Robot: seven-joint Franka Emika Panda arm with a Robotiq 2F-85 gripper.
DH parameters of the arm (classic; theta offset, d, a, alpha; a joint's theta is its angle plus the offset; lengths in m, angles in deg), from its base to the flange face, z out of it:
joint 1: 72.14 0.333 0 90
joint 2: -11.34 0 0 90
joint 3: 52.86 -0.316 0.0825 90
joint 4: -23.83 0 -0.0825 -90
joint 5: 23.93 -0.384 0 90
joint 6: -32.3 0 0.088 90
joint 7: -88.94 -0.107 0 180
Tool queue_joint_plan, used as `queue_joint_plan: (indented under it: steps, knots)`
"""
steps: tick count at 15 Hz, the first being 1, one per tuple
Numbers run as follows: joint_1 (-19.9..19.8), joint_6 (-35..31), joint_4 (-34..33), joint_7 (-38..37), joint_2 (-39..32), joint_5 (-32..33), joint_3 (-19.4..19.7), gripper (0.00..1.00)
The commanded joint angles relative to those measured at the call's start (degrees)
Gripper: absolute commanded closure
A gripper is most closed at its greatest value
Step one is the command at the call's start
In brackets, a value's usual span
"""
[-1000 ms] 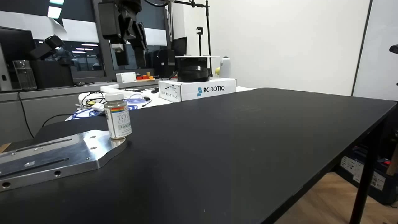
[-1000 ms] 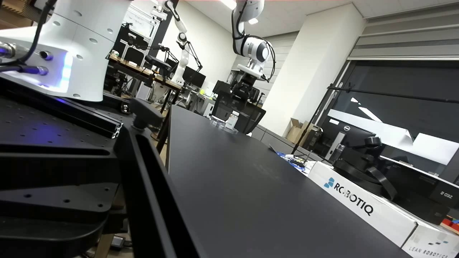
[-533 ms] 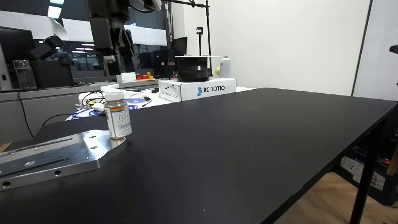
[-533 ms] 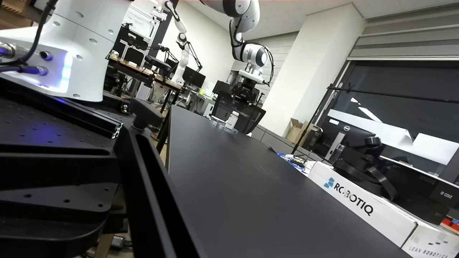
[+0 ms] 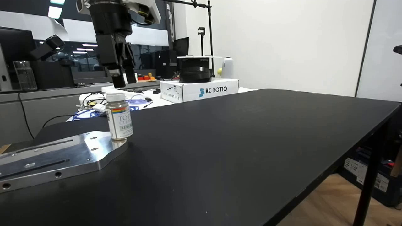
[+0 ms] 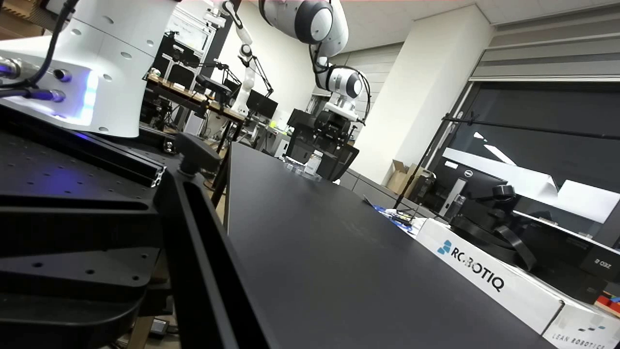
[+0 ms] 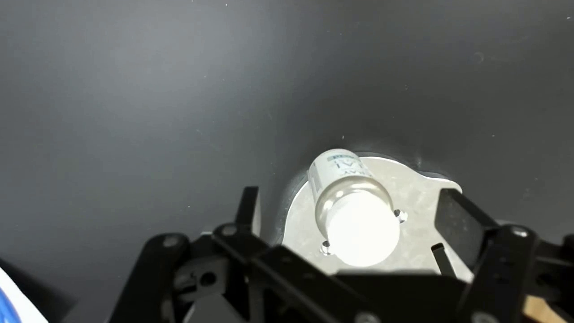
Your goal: Move the bottle from the left side to the right side of the table
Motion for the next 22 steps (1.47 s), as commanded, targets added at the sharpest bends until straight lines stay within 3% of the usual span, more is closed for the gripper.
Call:
queue_joint_plan:
  steps: [1, 8, 9, 11, 18, 19, 22]
  knots:
    - [1.7, 2.8, -6.3, 1.6, -3.5, -1.1, 1.1, 0.0]
    - [3.0, 4.9, -10.4, 1.6, -6.6, -1.5, 1.9, 0.02]
    - [3.2, 5.1, -11.0, 1.8, -7.0, -1.6, 2.0, 0.26]
    - [3.3, 5.4, -12.4, 1.8, -7.8, -2.0, 2.2, 0.3]
    - [4.3, 5.6, -17.0, 1.5, -10.1, -2.5, 3.3, 0.78]
    - [4.5, 5.7, -17.7, 1.3, -10.0, -2.4, 3.7, 0.83]
    - [5.1, 6.9, -19.5, 0.5, -9.2, -2.2, 5.0, 0.83]
